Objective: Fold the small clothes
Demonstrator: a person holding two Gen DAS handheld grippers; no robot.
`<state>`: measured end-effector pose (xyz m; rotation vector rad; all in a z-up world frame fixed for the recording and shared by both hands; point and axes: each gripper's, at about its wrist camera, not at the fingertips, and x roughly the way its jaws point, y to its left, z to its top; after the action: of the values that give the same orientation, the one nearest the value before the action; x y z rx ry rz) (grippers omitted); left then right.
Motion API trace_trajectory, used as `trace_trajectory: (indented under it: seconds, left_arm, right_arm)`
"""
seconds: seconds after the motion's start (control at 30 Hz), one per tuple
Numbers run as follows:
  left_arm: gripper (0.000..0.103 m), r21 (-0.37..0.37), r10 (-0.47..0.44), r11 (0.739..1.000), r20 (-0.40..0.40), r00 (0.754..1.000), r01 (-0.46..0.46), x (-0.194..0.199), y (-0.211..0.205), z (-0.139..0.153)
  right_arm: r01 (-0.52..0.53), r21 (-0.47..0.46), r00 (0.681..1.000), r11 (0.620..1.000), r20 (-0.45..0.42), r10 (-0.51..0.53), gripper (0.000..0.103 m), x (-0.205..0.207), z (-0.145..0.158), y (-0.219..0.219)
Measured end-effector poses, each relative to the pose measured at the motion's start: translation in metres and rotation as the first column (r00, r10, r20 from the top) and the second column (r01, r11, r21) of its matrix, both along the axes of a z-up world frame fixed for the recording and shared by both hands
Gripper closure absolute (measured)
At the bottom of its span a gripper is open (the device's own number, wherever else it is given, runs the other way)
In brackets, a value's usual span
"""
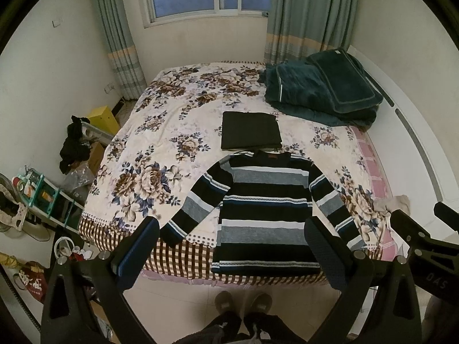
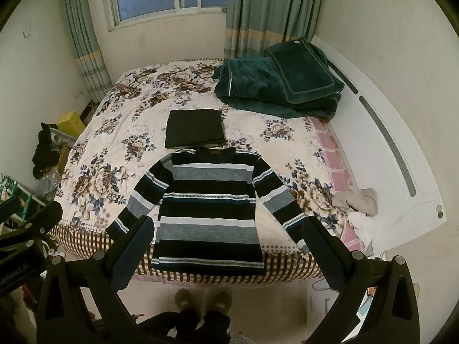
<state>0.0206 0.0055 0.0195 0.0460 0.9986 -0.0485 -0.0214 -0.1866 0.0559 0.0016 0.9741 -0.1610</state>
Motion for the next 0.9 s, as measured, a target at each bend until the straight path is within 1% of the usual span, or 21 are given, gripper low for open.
trace_trajectory:
  seconds: [0.13,0.2,0.23,0.27,0.3,0.37,0.43,0.5,0.53,0.63,0.7,0.73,0.77,0.8,0.83,0.87,0.9]
  left_arm:
    - [0.000,0.000,-0.007,1.000,-0.001,1.000,0.007,0.013,-0.005,0.000]
    - [0.000,0.014,0.005,1.000,0.022,1.000,-0.005,0.024,-0.005,-0.008]
    - [0.000,0.021,0.008,1.000,0.040,0.999,-0.008,0.029,-0.006,-0.012]
    - [0.000,0.042,0.014,0.999,0.062,0.998,-0.017,0.036,-0.006,-0.020]
    - [0.000,0.061,0.023,0.998,0.080,0.997,-0.028,0.042,-0.003,-0.031]
    - [0.000,0.080,0.031,0.996,0.100,0.994,-0.039,0.058,-0.007,-0.051]
    - [0.000,0.091,0.035,0.995,0.092,0.995,-0.043,0.080,-0.014,-0.080]
    - [0.000,0.116,0.033,0.992,0.087,0.996,-0.043,0.099,-0.022,-0.107]
    - [0.000,0.127,0.029,0.991,0.076,0.997,-0.038,0.108,-0.027,-0.124]
    - [0.000,0.168,0.038,0.985,0.043,0.998,-0.045,0.134,-0.048,-0.173]
    - [0.000,0.196,0.053,0.979,0.006,0.999,-0.053,0.150,-0.058,-0.211]
    - [0.000,0.211,0.063,0.976,-0.013,0.998,-0.059,0.158,-0.066,-0.228]
    - [0.000,0.222,0.071,0.973,-0.031,0.997,-0.063,0.163,-0.070,-0.241]
    - [0.000,0.231,0.080,0.971,-0.062,0.995,-0.064,0.173,-0.079,-0.261]
    - [0.000,0.236,0.088,0.970,-0.085,0.993,-0.065,0.181,-0.087,-0.279]
    - [0.000,0.243,0.093,0.968,-0.100,0.991,-0.067,0.186,-0.092,-0.292]
    - [0.000,0.252,0.102,0.965,-0.129,0.986,-0.066,0.194,-0.100,-0.314]
  right_arm:
    - [0.024,0.016,1.000,1.000,-0.005,-0.024,0.000,0.004,0.000,0.001]
    - [0.046,0.023,0.999,0.999,-0.006,-0.046,0.000,0.010,-0.008,-0.005]
    - [0.058,0.042,0.998,0.997,-0.006,-0.058,0.000,0.014,-0.014,-0.011]
    - [0.078,0.061,0.997,0.995,-0.009,-0.077,0.000,0.019,-0.024,-0.020]
    - [0.123,0.073,0.992,0.990,-0.023,-0.121,0.000,0.024,-0.036,-0.033]
    - [0.201,0.113,0.979,0.973,-0.050,-0.197,0.000,0.034,-0.073,-0.062]
    - [0.315,0.140,0.948,0.939,-0.088,-0.305,0.000,0.043,-0.111,-0.105]
    - [0.419,0.144,0.906,0.896,-0.125,-0.403,0.000,0.049,-0.149,-0.149]
    - [0.476,0.141,0.877,0.868,-0.146,-0.458,0.000,0.051,-0.170,-0.175]
    - [0.607,0.154,0.791,0.780,-0.213,-0.573,0.000,0.052,-0.238,-0.251]
    - [0.677,0.168,0.731,0.717,-0.274,-0.625,0.000,0.053,-0.287,-0.301]
    - [0.710,0.186,0.698,0.679,-0.306,-0.647,0.000,0.053,-0.316,-0.331]
    - [0.738,0.194,0.669,0.646,-0.331,-0.665,0.000,0.052,-0.341,-0.356]
    - [0.770,0.186,0.632,0.611,-0.361,-0.686,0.000,0.049,-0.369,-0.382]
    - [0.803,0.191,0.590,0.565,-0.398,-0.703,0.000,0.046,-0.403,-0.410]
    - [0.818,0.202,0.569,0.539,-0.421,-0.706,0.000,0.046,-0.428,-0.429]
    - [0.839,0.204,0.537,0.504,-0.450,-0.713,0.000,0.043,-0.458,-0.449]
